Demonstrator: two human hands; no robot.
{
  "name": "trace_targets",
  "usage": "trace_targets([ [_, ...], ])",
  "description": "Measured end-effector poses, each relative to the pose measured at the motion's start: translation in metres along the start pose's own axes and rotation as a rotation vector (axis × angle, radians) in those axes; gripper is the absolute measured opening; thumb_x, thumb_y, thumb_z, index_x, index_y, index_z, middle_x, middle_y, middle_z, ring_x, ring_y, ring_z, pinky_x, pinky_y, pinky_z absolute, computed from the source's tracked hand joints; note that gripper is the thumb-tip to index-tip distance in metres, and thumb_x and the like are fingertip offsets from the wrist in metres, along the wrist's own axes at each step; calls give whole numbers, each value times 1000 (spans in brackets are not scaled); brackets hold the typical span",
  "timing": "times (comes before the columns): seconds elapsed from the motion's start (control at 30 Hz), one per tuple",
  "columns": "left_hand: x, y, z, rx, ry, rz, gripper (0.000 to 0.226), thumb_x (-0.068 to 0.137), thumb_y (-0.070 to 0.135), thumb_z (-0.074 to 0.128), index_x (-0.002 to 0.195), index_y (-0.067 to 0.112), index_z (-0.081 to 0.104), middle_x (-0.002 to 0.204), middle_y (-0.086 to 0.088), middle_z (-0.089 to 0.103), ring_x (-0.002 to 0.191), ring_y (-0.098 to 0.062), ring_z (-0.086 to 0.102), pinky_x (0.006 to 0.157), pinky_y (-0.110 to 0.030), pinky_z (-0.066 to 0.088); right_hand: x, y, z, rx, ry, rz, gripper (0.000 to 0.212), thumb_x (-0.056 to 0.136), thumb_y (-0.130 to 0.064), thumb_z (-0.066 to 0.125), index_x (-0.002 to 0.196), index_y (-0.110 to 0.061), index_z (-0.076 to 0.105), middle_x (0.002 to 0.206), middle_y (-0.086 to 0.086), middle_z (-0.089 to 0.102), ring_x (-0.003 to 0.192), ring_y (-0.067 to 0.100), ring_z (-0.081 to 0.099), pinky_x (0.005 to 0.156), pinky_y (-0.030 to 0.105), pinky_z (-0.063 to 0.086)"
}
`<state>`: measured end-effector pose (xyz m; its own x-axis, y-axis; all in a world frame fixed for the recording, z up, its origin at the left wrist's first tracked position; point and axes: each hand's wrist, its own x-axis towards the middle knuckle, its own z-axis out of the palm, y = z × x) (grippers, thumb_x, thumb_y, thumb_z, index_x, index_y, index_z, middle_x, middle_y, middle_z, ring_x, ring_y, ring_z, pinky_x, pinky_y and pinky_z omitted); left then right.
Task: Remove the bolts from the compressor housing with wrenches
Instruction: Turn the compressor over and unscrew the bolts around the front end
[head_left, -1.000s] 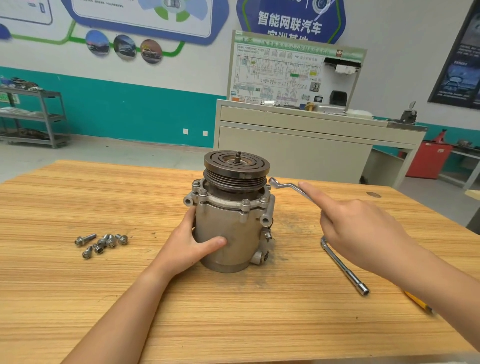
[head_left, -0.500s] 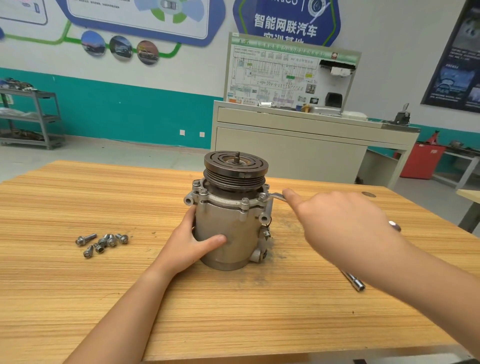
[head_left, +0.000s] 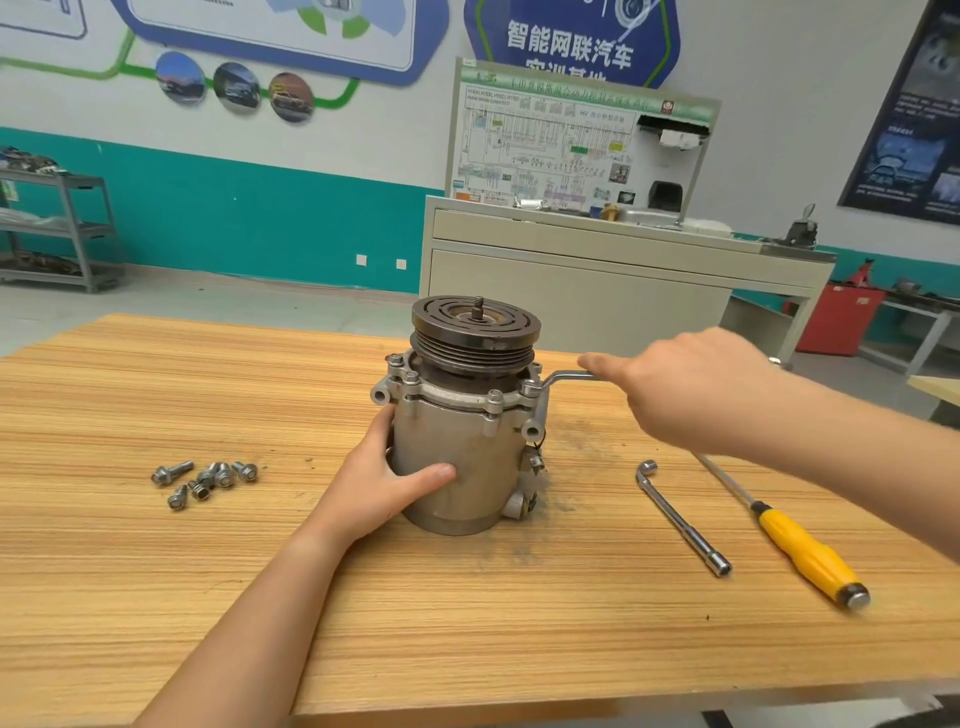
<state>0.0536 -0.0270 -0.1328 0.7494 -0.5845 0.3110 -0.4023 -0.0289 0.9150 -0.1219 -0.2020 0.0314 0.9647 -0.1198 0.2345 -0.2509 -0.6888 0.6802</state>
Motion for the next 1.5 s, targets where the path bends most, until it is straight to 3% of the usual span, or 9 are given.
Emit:
trace_targets([
  [0.17, 2, -2, 0, 0, 9, -5, 104, 53, 51, 78, 143, 29, 31, 121, 27, 49, 102, 22, 45, 74, 0, 39, 37, -5, 28, -11, -13, 13, 28, 90, -1, 38, 114, -14, 46, 60, -4, 33, 58, 19, 43, 45, 27, 25],
  [0.27, 2, -2, 0, 15, 10, -8, 109, 47, 58, 75, 143, 30, 32, 124, 23, 50, 103, 22, 45, 74, 0, 39, 56, -18, 46, 99, 64, 21, 24, 93, -2, 40, 115, -10, 46, 79, 0, 52, 80, 24, 59, 56, 29, 37],
  [0.4, 3, -6, 0, 12, 15, -8, 98, 60, 42, 82, 143, 28, 31, 123, 22, 51, 100, 24, 46, 72, 2, 39, 67, -24, 61, 210, 177, 64, 27, 97, -10, 37, 121, -14, 49, 102, 2, 63, 92, 24, 61, 64, 30, 43],
  [0.6, 2, -5, 1, 16, 16, -7, 90, 63, 40, 81, 139, 31, 33, 116, 32, 46, 96, 29, 45, 70, 3, 39, 19, -18, 54, 729, 371, 296, 31, 99, -23, 34, 121, -6, 46, 63, 5, 56, 56, 29, 56, 50, 34, 43],
  [0.8, 1, -1, 1, 12, 8, -15, 96, 57, 50, 83, 138, 34, 33, 118, 29, 48, 105, 18, 46, 71, 0, 40, -30, -24, 32, 472, 42, 303, 51, 96, -18, 34, 141, -32, 15, 58, -6, 38, 59, 21, 44, 45, 29, 27],
  [0.93, 1, 0, 0, 23, 13, -22, 110, 44, 63, 73, 141, 31, 31, 124, 22, 49, 107, 12, 48, 77, -5, 39, -36, -32, 16, 364, 1, 263, 62, 95, -15, 33, 144, -36, 4, 60, -7, 34, 51, 12, 31, 42, 26, 18],
  [1.17, 0, -1, 2, -9, 11, -5, 104, 51, 52, 76, 142, 29, 32, 120, 27, 49, 102, 21, 46, 74, 0, 40, -31, -42, -23, 179, -140, 151, 73, 85, 3, 36, 147, -13, 1, 64, -2, 37, 51, 15, 32, 40, 27, 19],
  [1.3, 0, 0, 2, -21, 9, -10, 104, 50, 55, 75, 141, 31, 32, 124, 21, 51, 104, 18, 47, 76, -3, 40, -24, -58, -36, 173, -226, 109, 69, 86, 6, 38, 144, 3, 1, 101, 7, 60, 72, 24, 48, 38, 27, 20],
  [1.5, 1, -2, 2, -20, 10, -7, 99, 55, 48, 76, 142, 30, 32, 128, 17, 51, 108, 13, 48, 79, -7, 41, -19, -18, -16, 89, -66, -14, 49, 95, -23, 29, 143, -21, 21, 57, -6, 34, 47, 10, 30, 40, 24, 23],
])
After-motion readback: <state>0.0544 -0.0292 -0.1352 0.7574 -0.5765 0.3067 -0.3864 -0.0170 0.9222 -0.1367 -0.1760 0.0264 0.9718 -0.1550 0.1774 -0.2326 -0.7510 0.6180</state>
